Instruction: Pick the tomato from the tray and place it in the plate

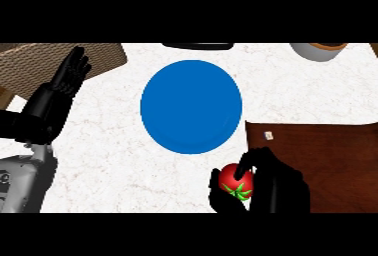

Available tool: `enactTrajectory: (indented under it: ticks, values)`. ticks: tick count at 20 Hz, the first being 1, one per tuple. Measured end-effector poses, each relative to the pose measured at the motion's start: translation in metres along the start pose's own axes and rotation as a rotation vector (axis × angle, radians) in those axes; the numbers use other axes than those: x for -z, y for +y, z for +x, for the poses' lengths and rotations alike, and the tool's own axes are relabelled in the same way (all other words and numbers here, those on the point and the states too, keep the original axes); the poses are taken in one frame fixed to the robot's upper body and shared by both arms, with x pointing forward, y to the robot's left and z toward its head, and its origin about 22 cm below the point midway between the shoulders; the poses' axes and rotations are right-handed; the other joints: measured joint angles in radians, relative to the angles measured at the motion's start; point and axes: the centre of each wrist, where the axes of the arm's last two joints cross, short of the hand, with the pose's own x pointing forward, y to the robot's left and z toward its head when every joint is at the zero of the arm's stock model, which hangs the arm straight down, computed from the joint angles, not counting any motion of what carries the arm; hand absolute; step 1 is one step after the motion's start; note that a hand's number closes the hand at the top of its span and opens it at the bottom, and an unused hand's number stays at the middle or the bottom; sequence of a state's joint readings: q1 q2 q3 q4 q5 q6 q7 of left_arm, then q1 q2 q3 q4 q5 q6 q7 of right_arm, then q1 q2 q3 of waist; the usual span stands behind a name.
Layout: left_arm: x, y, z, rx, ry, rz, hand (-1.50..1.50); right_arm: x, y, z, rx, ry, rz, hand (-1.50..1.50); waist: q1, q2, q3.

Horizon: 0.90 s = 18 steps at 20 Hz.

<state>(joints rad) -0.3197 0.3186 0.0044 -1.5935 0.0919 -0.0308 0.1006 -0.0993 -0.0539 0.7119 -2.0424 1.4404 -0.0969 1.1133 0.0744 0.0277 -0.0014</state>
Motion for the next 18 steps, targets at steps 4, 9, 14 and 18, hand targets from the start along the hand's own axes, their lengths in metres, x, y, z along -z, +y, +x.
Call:
enactTrajectory:
  ticks: [4,9,14,18]
  values:
    - [0.003,-0.005,0.002,-0.004,-0.004,-0.012,0.0,0.036,0.022,0.015,-0.008,0.033,0.007,1.5,0.01,0.0,0.0]
    - [0.006,-0.006,0.004,-0.006,-0.004,-0.018,0.0,0.086,0.053,0.032,-0.054,0.079,0.039,1.5,0.018,-0.002,0.001]
    - [0.013,-0.01,0.006,-0.01,-0.007,-0.027,0.0,0.125,0.077,0.038,-0.039,0.148,0.087,-1.5,0.024,0.001,0.002]
    - [0.013,-0.011,0.006,-0.014,-0.007,-0.03,0.0,0.15,0.09,0.04,0.014,0.204,0.111,-1.5,0.033,0.002,0.003]
